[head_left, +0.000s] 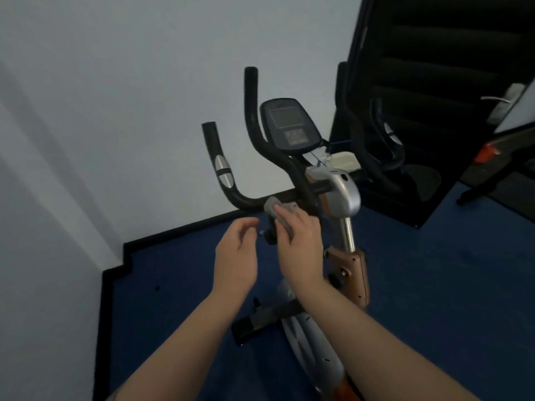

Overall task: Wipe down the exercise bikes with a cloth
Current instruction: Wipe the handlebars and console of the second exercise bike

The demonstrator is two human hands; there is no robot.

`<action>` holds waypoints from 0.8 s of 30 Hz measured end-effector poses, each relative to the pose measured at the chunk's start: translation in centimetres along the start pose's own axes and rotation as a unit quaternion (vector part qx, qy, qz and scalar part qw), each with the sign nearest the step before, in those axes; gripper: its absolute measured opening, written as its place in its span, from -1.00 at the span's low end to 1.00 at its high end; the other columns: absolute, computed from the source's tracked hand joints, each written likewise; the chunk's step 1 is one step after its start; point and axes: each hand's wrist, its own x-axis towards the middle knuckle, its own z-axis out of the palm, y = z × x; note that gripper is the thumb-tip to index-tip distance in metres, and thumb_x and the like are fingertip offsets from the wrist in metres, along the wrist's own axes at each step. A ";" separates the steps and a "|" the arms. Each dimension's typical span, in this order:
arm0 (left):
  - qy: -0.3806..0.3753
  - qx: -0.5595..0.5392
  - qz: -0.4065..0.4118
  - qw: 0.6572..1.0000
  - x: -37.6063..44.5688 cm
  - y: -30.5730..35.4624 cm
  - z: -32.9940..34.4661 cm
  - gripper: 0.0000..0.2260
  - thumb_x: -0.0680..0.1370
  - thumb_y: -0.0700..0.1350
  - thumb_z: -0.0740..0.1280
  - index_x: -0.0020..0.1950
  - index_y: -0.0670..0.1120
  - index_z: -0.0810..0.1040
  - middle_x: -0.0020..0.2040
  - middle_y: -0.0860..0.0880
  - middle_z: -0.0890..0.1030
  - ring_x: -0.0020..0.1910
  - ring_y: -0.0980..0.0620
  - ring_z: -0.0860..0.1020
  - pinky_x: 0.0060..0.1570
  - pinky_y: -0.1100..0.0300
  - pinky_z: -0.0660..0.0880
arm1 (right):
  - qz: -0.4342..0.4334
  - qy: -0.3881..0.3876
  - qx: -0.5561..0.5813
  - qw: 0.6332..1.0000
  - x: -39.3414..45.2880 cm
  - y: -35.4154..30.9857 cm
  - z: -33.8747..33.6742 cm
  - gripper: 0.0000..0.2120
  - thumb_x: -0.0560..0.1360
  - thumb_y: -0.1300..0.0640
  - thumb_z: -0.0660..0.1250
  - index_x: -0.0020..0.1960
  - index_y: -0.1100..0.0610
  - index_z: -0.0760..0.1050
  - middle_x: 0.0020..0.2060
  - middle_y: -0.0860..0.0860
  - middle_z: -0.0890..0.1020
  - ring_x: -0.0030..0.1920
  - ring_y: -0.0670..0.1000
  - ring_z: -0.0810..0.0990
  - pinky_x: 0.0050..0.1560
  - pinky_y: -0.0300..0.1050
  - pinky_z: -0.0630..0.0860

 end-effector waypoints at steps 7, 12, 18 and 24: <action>-0.137 -0.042 0.031 0.989 5.1 -0.3 1.8 -0.83 0.62 -0.04 0.17 0.09 0.13 0.54 -0.03 0.19 0.62 -0.03 0.32 0.56 -0.11 0.46 0.43 | -0.061 0.033 -0.097 0.993 1.3 1.2 -2.1 -0.69 0.43 0.36 0.38 0.15 0.15 0.62 0.05 0.08 0.63 0.08 0.05 0.52 0.14 -0.29 0.37; -0.210 -0.083 0.016 0.974 6.4 -1.1 3.1 -0.79 0.63 0.02 0.11 0.19 0.12 0.47 0.06 0.11 0.62 0.03 0.25 0.57 -0.01 0.31 0.45 | -0.096 0.045 -0.184 0.977 0.7 1.2 -0.3 -0.63 0.40 0.40 0.41 0.17 0.17 0.61 0.06 0.11 0.65 -0.02 0.15 0.57 0.07 -0.11 0.52; -0.244 -0.106 0.017 0.964 6.3 -1.4 3.4 -0.75 0.59 0.05 0.08 0.17 0.11 0.48 0.01 0.04 0.60 0.03 0.07 0.58 0.03 0.03 0.54 | -0.118 0.056 -0.248 0.960 -0.5 2.5 -3.8 -0.59 0.32 0.38 0.44 0.14 0.12 0.62 0.04 0.05 0.61 -0.04 0.06 0.47 -0.09 0.04 0.55; -0.229 -0.076 0.016 0.970 6.5 -0.7 3.2 -0.75 0.56 0.01 0.11 0.14 0.11 0.53 0.00 0.07 0.61 0.02 0.12 0.57 0.02 0.08 0.53 | -0.081 0.122 -0.317 0.937 2.7 3.4 -1.4 -0.64 0.47 0.25 0.39 0.25 0.07 0.55 0.02 0.03 0.64 -0.06 0.07 0.48 -0.07 -0.06 0.50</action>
